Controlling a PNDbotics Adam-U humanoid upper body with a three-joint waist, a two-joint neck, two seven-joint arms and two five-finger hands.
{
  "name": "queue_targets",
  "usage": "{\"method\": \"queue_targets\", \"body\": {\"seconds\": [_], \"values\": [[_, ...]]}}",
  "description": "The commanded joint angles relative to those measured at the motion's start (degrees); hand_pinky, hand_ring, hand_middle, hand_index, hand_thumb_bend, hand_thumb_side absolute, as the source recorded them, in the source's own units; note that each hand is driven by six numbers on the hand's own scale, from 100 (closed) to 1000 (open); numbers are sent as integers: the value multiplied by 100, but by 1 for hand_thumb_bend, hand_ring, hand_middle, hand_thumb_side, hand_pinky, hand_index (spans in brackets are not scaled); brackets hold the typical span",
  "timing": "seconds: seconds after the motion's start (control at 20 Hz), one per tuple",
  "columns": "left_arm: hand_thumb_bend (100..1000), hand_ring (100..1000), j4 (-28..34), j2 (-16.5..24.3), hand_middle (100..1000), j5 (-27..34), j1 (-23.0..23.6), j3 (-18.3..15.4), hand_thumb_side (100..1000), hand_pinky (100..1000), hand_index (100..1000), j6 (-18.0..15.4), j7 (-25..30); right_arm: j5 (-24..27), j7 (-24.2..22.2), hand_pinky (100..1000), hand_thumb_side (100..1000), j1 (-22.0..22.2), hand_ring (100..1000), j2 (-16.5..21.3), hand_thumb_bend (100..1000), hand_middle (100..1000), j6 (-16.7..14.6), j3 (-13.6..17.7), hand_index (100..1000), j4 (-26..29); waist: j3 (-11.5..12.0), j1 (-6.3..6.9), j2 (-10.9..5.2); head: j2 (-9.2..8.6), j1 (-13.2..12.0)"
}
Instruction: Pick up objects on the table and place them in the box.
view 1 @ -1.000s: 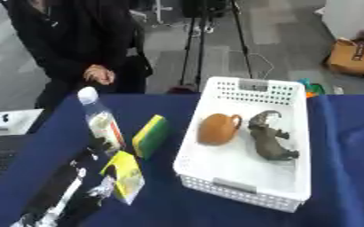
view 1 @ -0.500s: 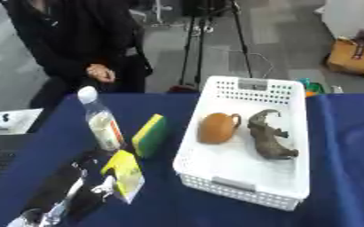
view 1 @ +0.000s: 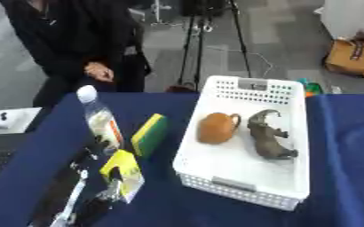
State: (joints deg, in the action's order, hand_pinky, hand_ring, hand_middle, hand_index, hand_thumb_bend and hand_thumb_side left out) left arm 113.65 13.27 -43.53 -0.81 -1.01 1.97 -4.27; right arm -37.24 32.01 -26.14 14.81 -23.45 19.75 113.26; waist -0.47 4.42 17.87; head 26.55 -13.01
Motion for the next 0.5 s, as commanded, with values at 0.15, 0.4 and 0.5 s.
{"method": "queue_targets", "body": {"seconds": [0.15, 0.4, 0.5], "values": [[110, 1000, 94, -30, 1000, 716, 62, 116, 991, 1000, 1000, -189, -128, -21, 5, 484, 905, -45, 458, 49, 100, 395, 13, 28, 544, 134, -4, -31, -65, -45, -51], [112, 1000, 94, -97, 1000, 546, 95, -88, 996, 1000, 1000, 1, -294, -8, -2, 479, 908, -30, 453, 36, 100, 389, 17, 34, 543, 134, 18, -47, -59, -69, -46], [113, 1000, 94, -134, 1000, 353, 101, -69, 1000, 1000, 1000, 84, -334, -6, -2, 479, 909, -35, 452, 30, 100, 389, 15, 36, 543, 134, 12, -54, -57, -80, -54]]}}
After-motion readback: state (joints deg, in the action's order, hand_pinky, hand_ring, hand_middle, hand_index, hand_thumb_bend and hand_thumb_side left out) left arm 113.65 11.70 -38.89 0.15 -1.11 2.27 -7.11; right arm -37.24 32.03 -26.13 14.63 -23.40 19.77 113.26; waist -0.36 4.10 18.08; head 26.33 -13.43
